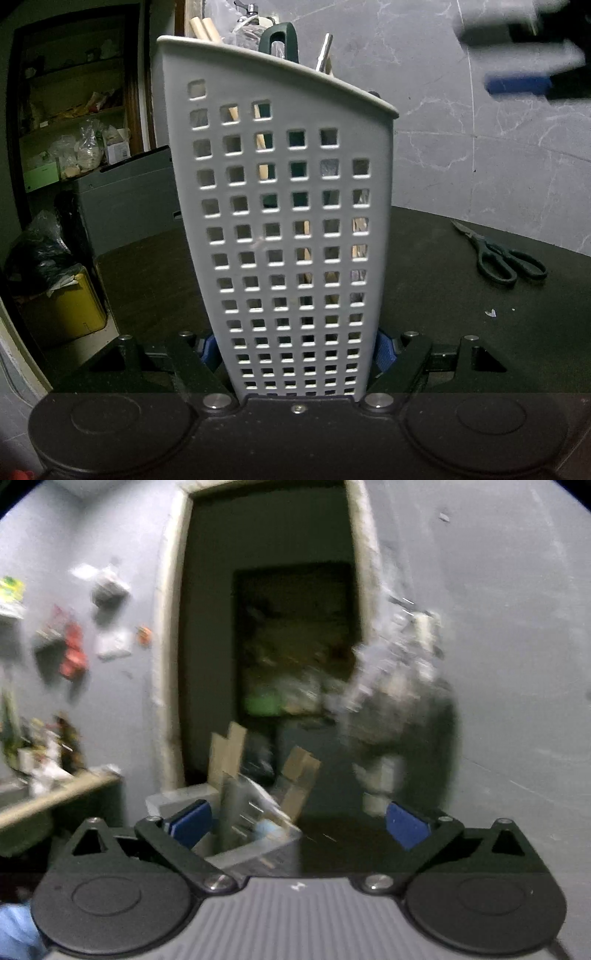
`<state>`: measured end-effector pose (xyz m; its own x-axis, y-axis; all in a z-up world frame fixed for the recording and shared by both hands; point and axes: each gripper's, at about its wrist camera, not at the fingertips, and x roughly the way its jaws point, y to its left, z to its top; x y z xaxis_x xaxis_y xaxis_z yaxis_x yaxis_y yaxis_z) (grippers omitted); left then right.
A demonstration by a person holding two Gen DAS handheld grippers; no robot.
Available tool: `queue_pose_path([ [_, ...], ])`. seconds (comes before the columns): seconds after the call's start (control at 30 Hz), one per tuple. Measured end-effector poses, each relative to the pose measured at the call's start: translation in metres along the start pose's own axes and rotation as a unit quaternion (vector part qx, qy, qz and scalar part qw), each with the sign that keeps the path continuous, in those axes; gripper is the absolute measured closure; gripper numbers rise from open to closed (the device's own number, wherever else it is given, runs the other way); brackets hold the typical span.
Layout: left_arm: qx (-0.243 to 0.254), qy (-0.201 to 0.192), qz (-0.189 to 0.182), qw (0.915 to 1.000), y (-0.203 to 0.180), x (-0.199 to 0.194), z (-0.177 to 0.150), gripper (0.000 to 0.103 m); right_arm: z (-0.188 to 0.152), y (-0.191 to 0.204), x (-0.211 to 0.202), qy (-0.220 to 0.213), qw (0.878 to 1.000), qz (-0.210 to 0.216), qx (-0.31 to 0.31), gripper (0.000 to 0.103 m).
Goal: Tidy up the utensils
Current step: 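Drop the knife into the basket while the left tool holds it steady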
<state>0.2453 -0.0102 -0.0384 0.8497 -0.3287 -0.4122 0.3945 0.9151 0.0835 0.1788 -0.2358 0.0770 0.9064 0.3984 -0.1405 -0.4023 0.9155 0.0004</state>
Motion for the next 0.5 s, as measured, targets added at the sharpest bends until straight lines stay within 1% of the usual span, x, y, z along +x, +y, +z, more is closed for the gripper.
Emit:
queue_pose_path([
  [0.07, -0.001, 0.0, 0.0, 1.0, 0.001, 0.0, 0.0, 0.026, -0.007, -0.01, -0.001, 0.028, 0.999, -0.036, 0.004, 0.0],
  [0.13, -0.001, 0.0, 0.0, 1.0, 0.001, 0.0, 0.0, 0.026, -0.018, -0.02, -0.002, 0.06, 0.995, -0.078, 0.011, 0.0],
  [0.2, -0.001, 0.0, 0.0, 1.0, 0.0, 0.0, 0.0, 0.026, -0.034, -0.028, -0.001, 0.092, 0.99, -0.108, 0.011, 0.0],
  [0.3, 0.001, 0.0, 0.0, 1.0, 0.0, 0.0, 0.0, 0.026, -0.051, -0.035, 0.004, 0.143, 0.98, -0.137, 0.009, 0.0],
  [0.33, 0.001, 0.0, 0.0, 1.0, 0.0, 0.0, 0.0, 0.026, -0.06, -0.04, 0.004, 0.164, 0.976, -0.141, 0.011, 0.0],
  [0.4, 0.0, 0.0, 0.0, 1.0, 0.0, 0.0, 0.0, 0.026, -0.073, -0.047, 0.007, 0.198, 0.971, -0.132, 0.025, 0.0],
  [0.5, 0.0, 0.0, 0.0, 1.0, 0.0, 0.0, 0.0, 0.026, -0.088, -0.058, 0.009, 0.232, 0.965, -0.114, 0.052, 0.0],
])
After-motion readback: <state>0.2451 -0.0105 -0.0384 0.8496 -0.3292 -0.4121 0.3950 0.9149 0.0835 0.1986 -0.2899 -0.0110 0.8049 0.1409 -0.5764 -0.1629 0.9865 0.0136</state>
